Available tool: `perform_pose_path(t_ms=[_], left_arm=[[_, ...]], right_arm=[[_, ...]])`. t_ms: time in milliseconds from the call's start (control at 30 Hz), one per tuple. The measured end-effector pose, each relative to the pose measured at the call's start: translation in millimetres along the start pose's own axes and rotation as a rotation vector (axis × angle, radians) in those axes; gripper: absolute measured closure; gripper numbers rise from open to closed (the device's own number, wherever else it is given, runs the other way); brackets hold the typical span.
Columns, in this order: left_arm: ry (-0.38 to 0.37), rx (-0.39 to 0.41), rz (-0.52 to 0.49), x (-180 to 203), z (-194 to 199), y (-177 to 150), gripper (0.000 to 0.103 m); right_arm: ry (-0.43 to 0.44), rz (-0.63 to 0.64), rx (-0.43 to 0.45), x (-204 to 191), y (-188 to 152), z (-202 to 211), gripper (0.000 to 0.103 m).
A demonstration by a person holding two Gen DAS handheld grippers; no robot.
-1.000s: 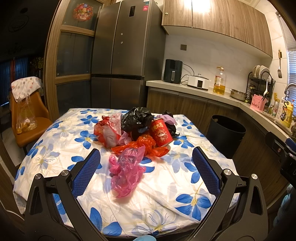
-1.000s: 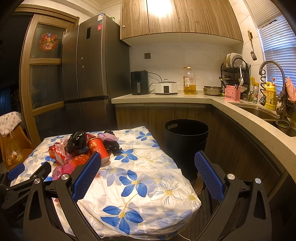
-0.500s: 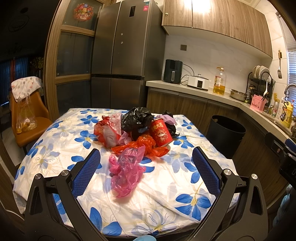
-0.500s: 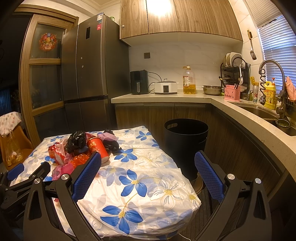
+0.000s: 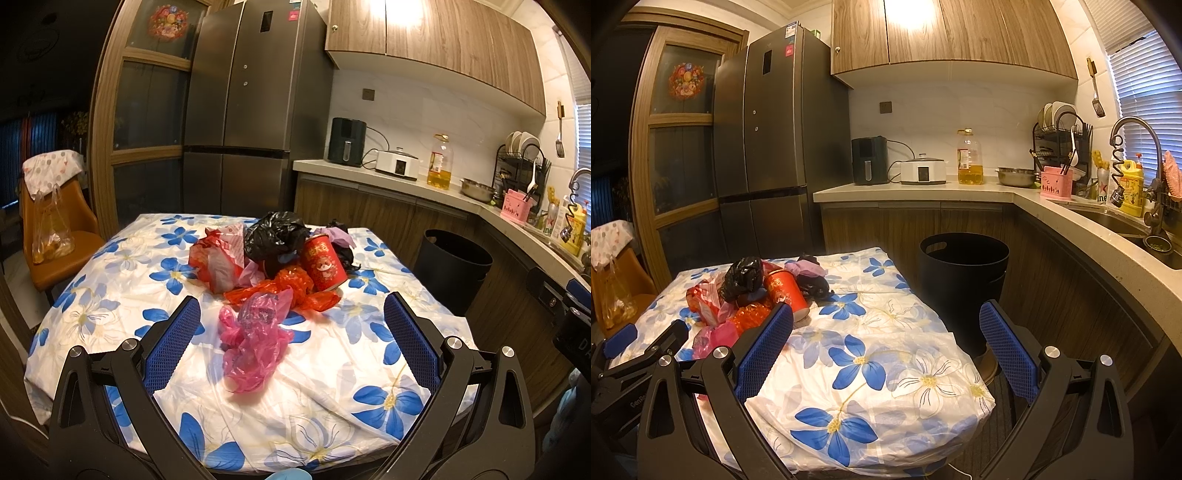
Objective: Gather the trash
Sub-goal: 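Grasp the pink plastic bag with the left tool while the right tool grasps the orange-red bag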
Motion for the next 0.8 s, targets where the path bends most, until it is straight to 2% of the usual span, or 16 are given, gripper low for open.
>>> perform_pose_path(t_ms=[500,667,700,800], left_arm=[[0.048,0.015,0.060,-54.5,-38.5,-20.7,0.006],[0.050,0.014,0.045,-55.7,-59.6,-25.4,0.006],[0.052,0.011,0.042,-55.2,-65.2,-26.0,0.007],[0.055,-0.030,0.040,-56.6,-86.1,-27.6,0.018]], right_arm=[[0.099,0.017,-0.041,-21.5,-14.1,-44.6,0.005],[0.117,0.027,-0.061,-29.9,-19.9,-64.0,0.005],[0.121,0.031,-0.067,-31.9,-20.6,-68.1,0.005],[0.139,0.043,-0.075,-39.5,-20.9,-77.6,0.005]])
Point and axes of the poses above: each gripper's, at about its wrist camera, not at the fingertips, and z roughly against the way its jaws point, x to its right, y to its top, the point moved 10 cm from there along -z, roughly the way its jaws point, and after that the axes turned 15 degrees about -x, right-handed, at the moved point
